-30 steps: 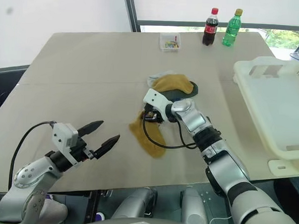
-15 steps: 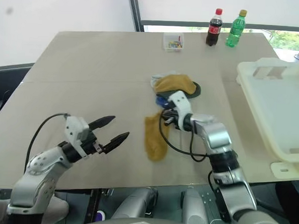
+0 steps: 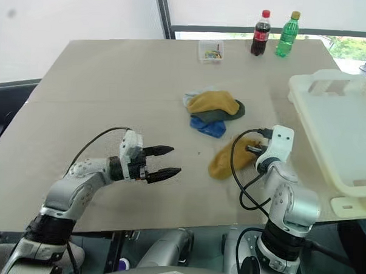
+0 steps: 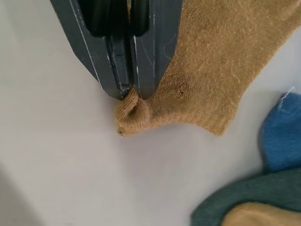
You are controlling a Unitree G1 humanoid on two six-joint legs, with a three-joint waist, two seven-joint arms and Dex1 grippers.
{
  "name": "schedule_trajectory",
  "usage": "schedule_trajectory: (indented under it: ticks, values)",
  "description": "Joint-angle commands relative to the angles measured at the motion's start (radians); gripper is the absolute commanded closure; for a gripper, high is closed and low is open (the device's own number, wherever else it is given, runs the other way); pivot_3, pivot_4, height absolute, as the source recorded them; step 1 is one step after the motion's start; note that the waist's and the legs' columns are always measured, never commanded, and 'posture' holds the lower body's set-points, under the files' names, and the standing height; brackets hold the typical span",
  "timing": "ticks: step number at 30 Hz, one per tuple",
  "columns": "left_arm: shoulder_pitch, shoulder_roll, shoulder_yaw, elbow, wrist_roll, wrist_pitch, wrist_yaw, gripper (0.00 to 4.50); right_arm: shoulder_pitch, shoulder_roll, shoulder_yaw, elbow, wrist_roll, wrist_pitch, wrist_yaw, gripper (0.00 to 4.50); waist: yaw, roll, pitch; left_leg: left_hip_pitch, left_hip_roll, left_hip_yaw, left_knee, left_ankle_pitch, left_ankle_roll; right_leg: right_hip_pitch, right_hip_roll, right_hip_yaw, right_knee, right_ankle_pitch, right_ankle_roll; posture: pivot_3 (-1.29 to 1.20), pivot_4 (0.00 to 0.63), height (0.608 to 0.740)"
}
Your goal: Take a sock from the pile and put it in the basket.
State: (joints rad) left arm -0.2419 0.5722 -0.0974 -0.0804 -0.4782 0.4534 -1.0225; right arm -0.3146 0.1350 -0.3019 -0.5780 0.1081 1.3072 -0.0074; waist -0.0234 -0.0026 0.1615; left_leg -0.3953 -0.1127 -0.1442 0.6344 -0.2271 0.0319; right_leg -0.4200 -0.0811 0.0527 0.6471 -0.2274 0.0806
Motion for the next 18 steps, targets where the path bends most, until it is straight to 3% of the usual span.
schedule_trajectory:
  ticks: [1,8,15,18]
  values:
    - [-0.052,-0.022,-0.038,0.022,-0.002,0.071,-0.004,0.0,0.037,0.126,0.014,-0.054,0.033,0.001,-0.035,4.49,0.0,0.0,0.0,0.0,0.0,0.0,0.0,0.0,0.0,0.0,0.0,0.0,0.0,0.0,0.0,0.0,0.15,0.74]
    - [-0.086,-0.046,-0.086,-0.019,0.017,0.132,0.014,0.0,0.072,0.12,0.057,-0.071,0.1,0.04,-0.038,4.49,-0.011,0.0,0.0,-0.001,0.0,0.0,0.0,0.0,0.0,0.0,0.0,0.0,0.0,0.0,0.0,0.0,0.15,0.74]
    - [-0.15,-0.14,-0.15,-0.015,0.023,0.241,0.08,0.0,0.074,0.112,0.054,-0.041,0.132,0.022,-0.058,4.49,-0.009,0.0,0.0,-0.001,-0.001,0.0,0.0,0.0,0.001,0.0,-0.001,0.0,0.0,0.0,0.0,0.0,0.15,0.74]
    - [-0.182,-0.17,-0.169,0.001,0.022,0.292,0.096,0.9,0.077,0.112,0.061,-0.043,0.141,0.025,-0.068,4.5,-0.012,0.0,0.0,-0.001,-0.001,0.0,0.0,0.0,0.001,0.0,-0.001,0.0,0.0,0.0,0.0,0.0,0.15,0.74]
